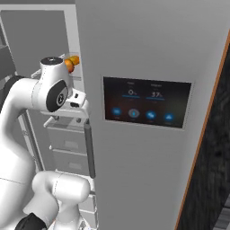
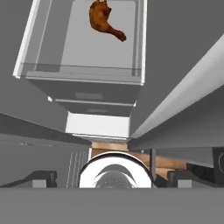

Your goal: Take the peach, mango, and chicken drumstick from the freezer and place them in the bowl on the counter.

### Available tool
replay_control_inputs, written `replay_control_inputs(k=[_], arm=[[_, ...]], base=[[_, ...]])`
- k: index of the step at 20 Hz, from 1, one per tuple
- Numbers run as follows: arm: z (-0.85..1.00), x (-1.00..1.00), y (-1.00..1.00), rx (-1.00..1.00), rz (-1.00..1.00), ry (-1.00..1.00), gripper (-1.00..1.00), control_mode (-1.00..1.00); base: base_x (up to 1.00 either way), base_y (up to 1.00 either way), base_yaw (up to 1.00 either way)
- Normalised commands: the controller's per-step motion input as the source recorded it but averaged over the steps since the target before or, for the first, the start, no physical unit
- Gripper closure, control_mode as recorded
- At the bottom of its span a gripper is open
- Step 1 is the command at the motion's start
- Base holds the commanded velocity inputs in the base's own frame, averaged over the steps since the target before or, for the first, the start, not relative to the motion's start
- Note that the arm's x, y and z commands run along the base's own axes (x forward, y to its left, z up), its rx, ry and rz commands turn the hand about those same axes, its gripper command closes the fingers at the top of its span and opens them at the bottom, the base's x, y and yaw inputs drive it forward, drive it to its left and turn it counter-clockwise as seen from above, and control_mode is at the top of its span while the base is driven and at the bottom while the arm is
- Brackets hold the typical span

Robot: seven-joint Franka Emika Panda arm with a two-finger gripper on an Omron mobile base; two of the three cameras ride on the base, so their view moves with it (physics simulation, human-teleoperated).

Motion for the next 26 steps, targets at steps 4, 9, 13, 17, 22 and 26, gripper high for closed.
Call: replay_control_inputs(k=[4, 9, 13, 17, 22, 26], arm=[[0.00, 0.24, 0.14, 0.00, 0.00, 0.00, -1.00, -1.00], [0.01, 0.48, 0.28, 0.00, 0.01, -0.01, -1.00, -1.00], [0.41, 0.09, 0.43, 0.00, 0.05, -0.20, -1.00, -1.00], [0.51, 0.00, 0.20, 0.00, 0.05, -0.35, -1.00, -1.00], [0.46, 0.37, 0.00, 0.05, 0.13, -0.18, -1.00, -1.00], [0.57, 0.59, 0.00, 0.04, 0.14, 0.00, -1.00, -1.00]], base=[[0.00, 0.00, 0.00], [0.00, 0.00, 0.00], [0.00, 0.00, 0.00], [0.00, 0.00, 0.00], [0.00, 0.00, 0.00], [0.00, 0.00, 0.00]])
